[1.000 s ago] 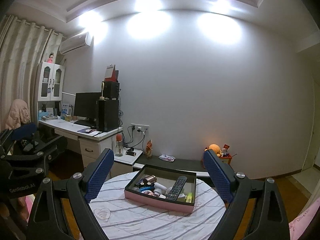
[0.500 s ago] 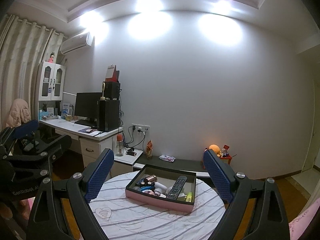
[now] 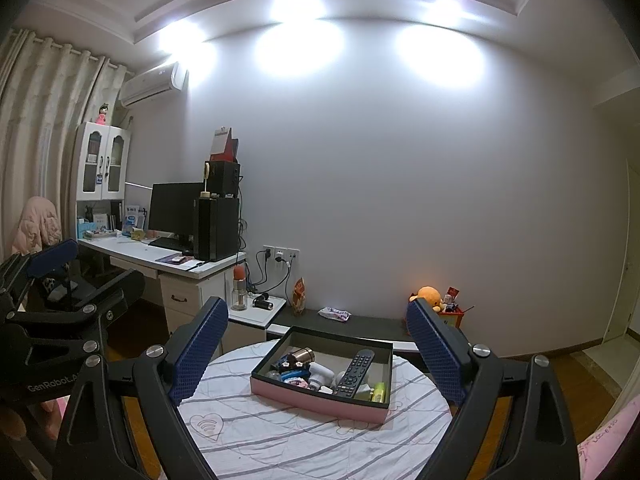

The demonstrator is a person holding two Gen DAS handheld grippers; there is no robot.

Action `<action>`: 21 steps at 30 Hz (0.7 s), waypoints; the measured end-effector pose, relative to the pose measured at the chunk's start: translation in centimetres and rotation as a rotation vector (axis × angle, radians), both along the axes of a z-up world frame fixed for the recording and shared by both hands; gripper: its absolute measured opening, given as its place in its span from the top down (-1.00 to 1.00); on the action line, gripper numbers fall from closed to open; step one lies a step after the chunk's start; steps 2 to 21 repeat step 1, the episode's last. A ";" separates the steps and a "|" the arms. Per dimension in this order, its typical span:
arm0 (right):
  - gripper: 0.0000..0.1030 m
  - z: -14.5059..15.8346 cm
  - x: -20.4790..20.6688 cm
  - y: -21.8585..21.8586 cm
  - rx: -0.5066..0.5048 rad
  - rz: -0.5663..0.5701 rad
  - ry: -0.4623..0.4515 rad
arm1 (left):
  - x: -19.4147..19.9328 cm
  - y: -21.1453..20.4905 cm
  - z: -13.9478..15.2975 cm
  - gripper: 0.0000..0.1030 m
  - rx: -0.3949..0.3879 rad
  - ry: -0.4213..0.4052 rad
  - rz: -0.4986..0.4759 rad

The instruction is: Organize rigid objects

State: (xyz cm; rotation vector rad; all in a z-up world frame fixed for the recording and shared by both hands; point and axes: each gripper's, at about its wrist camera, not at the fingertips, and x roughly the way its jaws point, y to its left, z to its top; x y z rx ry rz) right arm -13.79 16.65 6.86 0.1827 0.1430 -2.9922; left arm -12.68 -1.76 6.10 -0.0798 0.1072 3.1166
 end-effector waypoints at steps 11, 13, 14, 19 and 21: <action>-0.80 0.0 -0.1 0.0 -0.001 -0.001 -0.002 | 0.0 0.0 0.0 -1.00 0.001 0.000 0.000; -0.80 0.0 -0.1 0.0 -0.001 -0.001 -0.002 | 0.0 0.0 0.0 -1.00 0.001 0.000 0.000; -0.80 0.0 -0.1 0.0 -0.001 -0.001 -0.002 | 0.0 0.0 0.0 -1.00 0.001 0.000 0.000; -0.80 0.0 -0.1 0.0 -0.001 -0.001 -0.002 | 0.0 0.0 0.0 -1.00 0.001 0.000 0.000; -0.80 0.0 -0.1 0.0 -0.001 -0.001 -0.002 | 0.0 0.0 0.0 -1.00 0.001 0.000 0.000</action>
